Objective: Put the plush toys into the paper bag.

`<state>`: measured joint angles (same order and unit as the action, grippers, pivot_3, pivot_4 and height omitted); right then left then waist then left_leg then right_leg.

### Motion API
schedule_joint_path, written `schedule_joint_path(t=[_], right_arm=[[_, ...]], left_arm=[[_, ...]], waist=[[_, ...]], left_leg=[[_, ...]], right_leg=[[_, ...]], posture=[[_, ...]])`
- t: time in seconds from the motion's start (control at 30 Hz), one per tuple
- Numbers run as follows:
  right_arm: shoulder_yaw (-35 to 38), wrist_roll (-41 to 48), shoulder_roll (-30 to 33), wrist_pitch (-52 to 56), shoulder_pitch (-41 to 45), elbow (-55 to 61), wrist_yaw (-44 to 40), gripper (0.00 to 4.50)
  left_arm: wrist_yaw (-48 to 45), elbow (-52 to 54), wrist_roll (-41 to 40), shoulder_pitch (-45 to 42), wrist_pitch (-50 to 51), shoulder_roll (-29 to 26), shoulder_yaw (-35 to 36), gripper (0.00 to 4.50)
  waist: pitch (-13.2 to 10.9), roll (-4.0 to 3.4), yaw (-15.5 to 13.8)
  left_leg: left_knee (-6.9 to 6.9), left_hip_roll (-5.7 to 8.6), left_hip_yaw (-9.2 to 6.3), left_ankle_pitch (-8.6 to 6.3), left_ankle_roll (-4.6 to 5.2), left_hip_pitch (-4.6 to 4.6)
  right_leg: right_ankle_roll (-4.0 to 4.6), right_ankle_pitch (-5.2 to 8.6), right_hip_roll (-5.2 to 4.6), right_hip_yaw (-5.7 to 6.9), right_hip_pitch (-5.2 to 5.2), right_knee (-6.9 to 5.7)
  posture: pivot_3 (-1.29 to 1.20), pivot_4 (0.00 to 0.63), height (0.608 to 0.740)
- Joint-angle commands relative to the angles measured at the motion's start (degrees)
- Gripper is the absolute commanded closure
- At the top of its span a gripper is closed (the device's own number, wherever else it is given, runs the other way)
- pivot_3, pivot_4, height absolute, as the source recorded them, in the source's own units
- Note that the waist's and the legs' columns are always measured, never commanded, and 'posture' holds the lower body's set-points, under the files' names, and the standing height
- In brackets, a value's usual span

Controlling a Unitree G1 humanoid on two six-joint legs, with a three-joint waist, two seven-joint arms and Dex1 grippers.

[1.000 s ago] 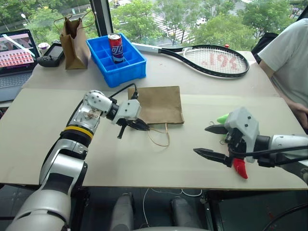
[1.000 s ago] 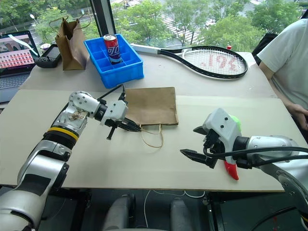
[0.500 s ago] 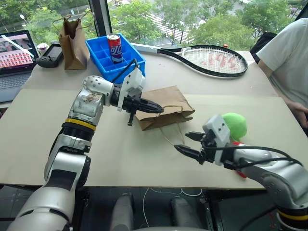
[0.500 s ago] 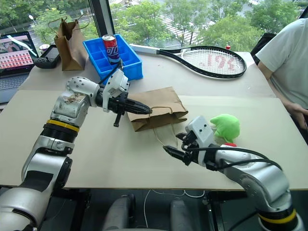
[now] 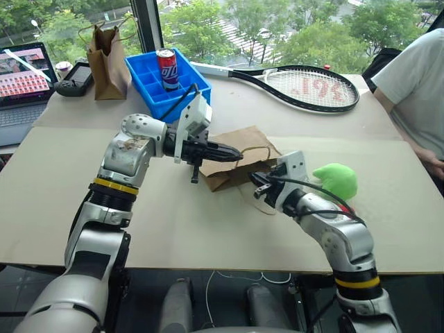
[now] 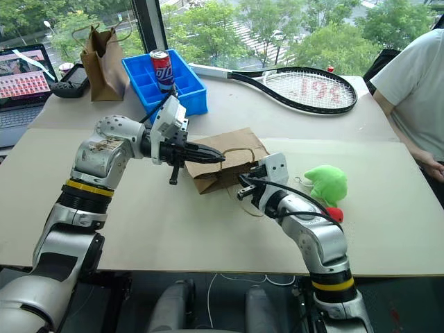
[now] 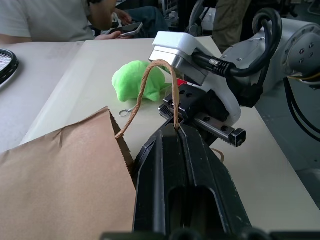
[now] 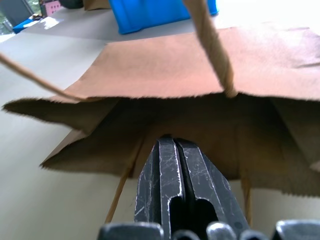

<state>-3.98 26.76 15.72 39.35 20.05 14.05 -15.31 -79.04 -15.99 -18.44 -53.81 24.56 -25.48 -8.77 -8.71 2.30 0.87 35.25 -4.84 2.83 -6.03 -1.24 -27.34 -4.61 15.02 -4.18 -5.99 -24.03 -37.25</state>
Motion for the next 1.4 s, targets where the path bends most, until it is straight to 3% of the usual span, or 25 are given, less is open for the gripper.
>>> schedule_joint_path(t=[0.03, 0.33, 0.57, 0.73, 1.1, 1.3, 1.4], right_arm=[[-1.25, -4.11, -2.36, -6.89, 3.16, -6.42, -1.41, 4.46], [-3.01, -11.41, -5.02, -15.94, 4.41, -20.30, -3.66, 4.46], [-4.76, -15.16, -4.47, -16.43, 2.95, -19.57, -4.95, 4.46], [-5.19, -16.62, -4.34, -15.16, 2.98, -17.45, -5.46, 4.46], [-4.42, -17.17, -3.39, -11.92, 2.99, -12.72, -6.70, 4.46], [0.84, -9.76, -3.07, -5.34, 2.76, -1.63, -8.32, 4.46], [3.59, -5.65, 0.28, 1.59, 2.44, 6.00, -9.57, 3.66]], left_arm=[[3.00, 2.24, -3.25, -2.37, 3.53, 0.80, 2.92, 4.50], [10.64, 2.15, -6.50, -7.44, 10.53, 1.22, 7.26, 4.50], [14.30, 2.99, -9.62, -15.22, 12.94, 0.51, 11.59, 4.50], [13.05, 4.95, -9.68, -18.09, 11.31, -0.95, 10.68, 4.50], [11.57, 12.36, -8.74, -8.66, 10.62, -3.47, 6.40, 4.50], [12.61, 14.12, -10.14, -6.33, 11.73, -3.23, 6.46, 4.50], [12.96, 14.57, -10.60, -5.79, 12.19, -2.91, 6.55, 4.50]], waist=[[0.00, 0.00, 0.08], [0.00, 0.00, 0.04], [0.00, -0.01, 0.16], [0.00, -0.01, 0.16], [0.00, -0.03, 0.28], [0.00, -0.04, 0.10], [0.00, -0.04, 0.00]], left_leg=[[-0.01, 0.00, 0.00, 0.00, 0.00, 0.01], [-0.05, 0.01, 0.00, 0.00, -0.01, -0.01], [-0.08, 0.00, -0.01, 0.00, -0.02, 0.03], [-0.10, 0.01, 0.00, 0.01, -0.04, 0.02], [-0.25, 0.00, 0.00, 0.11, -0.20, 0.05], [-0.21, 0.01, 0.00, 0.11, -0.20, 0.04], [-0.19, 0.01, -0.01, 0.11, -0.20, 0.04]], right_leg=[[0.00, 0.00, 0.01, 0.00, 0.00, -0.01], [0.00, 0.00, 0.00, 0.01, -0.01, 0.00], [-0.01, 0.00, 0.01, 0.01, -0.01, -0.03], [-0.01, 0.00, 0.01, 0.01, -0.02, -0.02], [0.00, 0.00, 0.02, 0.01, -0.11, -0.12], [0.00, 0.01, 0.00, 0.01, -0.10, -0.18], [0.00, 0.01, 0.00, 0.01, -0.12, -0.26]], posture=[[0.00, 0.150, 0.731], [0.00, 0.150, 0.731], [0.00, 0.150, 0.731], [0.00, 0.150, 0.731], [0.00, 0.150, 0.731], [0.00, 0.150, 0.731], [0.00, 0.150, 0.731]])
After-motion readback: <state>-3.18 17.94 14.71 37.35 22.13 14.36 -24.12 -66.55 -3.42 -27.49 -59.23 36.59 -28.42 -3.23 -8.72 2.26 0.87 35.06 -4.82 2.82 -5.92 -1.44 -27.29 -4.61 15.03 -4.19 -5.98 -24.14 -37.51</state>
